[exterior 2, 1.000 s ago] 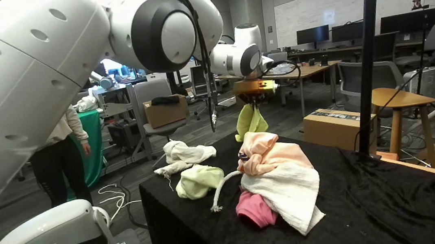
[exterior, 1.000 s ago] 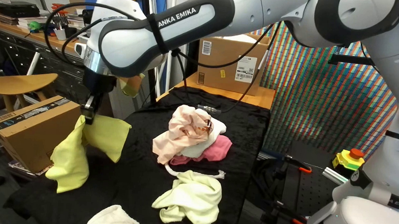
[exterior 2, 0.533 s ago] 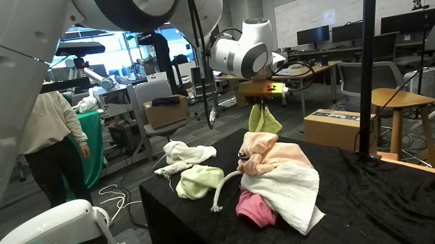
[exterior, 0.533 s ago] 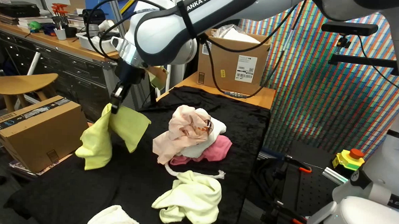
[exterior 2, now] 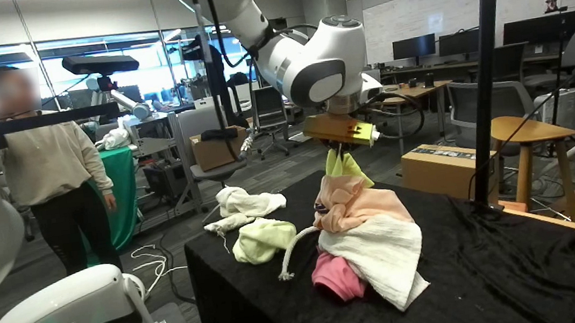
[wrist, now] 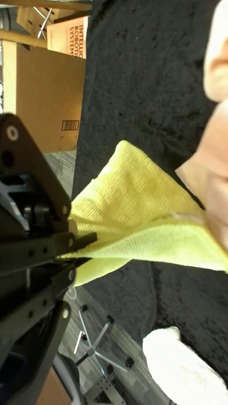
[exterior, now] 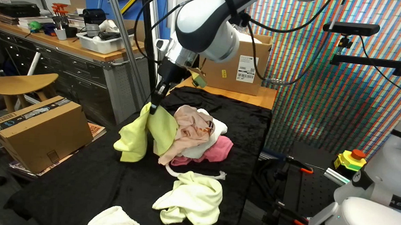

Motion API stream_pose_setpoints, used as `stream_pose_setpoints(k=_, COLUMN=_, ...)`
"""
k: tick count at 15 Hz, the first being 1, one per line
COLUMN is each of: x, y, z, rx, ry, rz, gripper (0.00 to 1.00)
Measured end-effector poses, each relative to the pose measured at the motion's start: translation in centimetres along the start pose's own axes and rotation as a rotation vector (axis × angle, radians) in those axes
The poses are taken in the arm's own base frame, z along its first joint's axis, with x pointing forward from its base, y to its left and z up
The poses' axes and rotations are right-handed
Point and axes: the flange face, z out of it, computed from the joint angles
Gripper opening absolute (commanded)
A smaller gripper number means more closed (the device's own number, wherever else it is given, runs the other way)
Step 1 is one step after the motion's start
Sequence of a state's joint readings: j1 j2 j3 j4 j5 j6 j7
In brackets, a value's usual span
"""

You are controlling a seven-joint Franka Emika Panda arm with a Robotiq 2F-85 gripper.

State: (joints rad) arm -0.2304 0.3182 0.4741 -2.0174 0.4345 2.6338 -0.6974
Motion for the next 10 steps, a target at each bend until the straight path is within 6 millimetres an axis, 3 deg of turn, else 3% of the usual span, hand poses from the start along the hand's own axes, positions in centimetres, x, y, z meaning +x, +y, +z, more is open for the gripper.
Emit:
stream_pose_setpoints(k=6, x=-8.3, y=0.7, z=-6.4, rx=-0.021, ry=-0.042, rz=0.089, gripper=0.04)
stream_pose_setpoints(k=7, x=-9.5, y=0.8, z=-7.3, rx=-0.036, ry=-0.056, rz=0.096, gripper=0.30)
stream_pose_setpoints(k=8, x=-10.4, y=0.9, z=-7.9, rx=-0.054, ry=-0.073, rz=0.098, gripper=0.31)
stream_pose_setpoints(k=10, x=-11.8, y=0.9, z=-8.5, rx=-0.086, ry=-0.115, rz=0.098, gripper=0.44)
